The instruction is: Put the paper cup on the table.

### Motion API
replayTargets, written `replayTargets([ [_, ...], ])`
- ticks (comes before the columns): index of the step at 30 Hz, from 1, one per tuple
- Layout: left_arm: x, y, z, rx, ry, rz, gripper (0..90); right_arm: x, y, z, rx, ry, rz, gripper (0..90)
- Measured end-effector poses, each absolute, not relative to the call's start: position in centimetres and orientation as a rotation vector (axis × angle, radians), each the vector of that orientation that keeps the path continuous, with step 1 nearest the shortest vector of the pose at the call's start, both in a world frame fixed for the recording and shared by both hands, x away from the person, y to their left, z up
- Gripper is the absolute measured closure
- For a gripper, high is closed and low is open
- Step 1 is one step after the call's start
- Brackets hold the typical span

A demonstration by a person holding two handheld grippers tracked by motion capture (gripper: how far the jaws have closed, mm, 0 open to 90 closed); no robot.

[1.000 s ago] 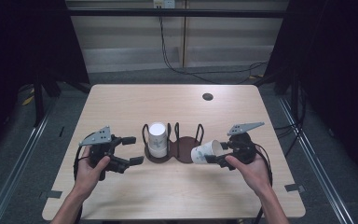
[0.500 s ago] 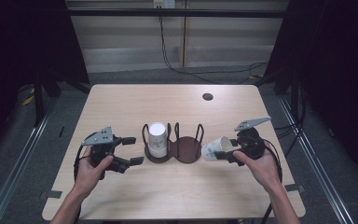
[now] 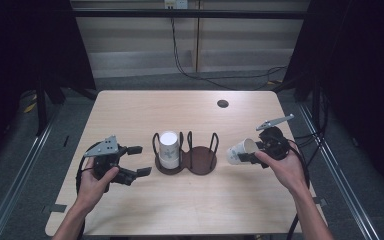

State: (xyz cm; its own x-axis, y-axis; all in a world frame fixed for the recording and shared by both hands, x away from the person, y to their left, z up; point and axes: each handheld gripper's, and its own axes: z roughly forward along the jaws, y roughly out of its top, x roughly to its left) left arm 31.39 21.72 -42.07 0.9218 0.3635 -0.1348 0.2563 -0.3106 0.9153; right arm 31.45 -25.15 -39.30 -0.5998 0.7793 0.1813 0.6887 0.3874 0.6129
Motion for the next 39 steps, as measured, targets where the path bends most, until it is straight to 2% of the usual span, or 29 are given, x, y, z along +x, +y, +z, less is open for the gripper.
replayTargets([
  [14,30.8,22.4,-42.4,1.918,0.465,0.122,16.0,33.9,-25.4,-38.6,1.437,2.494,0.848,28.8],
  [24,30.9,22.2,-42.5,1.945,0.459,0.138,16.0,35.8,-25.1,-40.3,1.444,2.574,0.736,28.4],
  [39,31.1,22.8,-42.1,1.928,0.450,0.143,16.0,38.0,-25.1,-40.3,1.466,2.584,0.501,26.4],
])
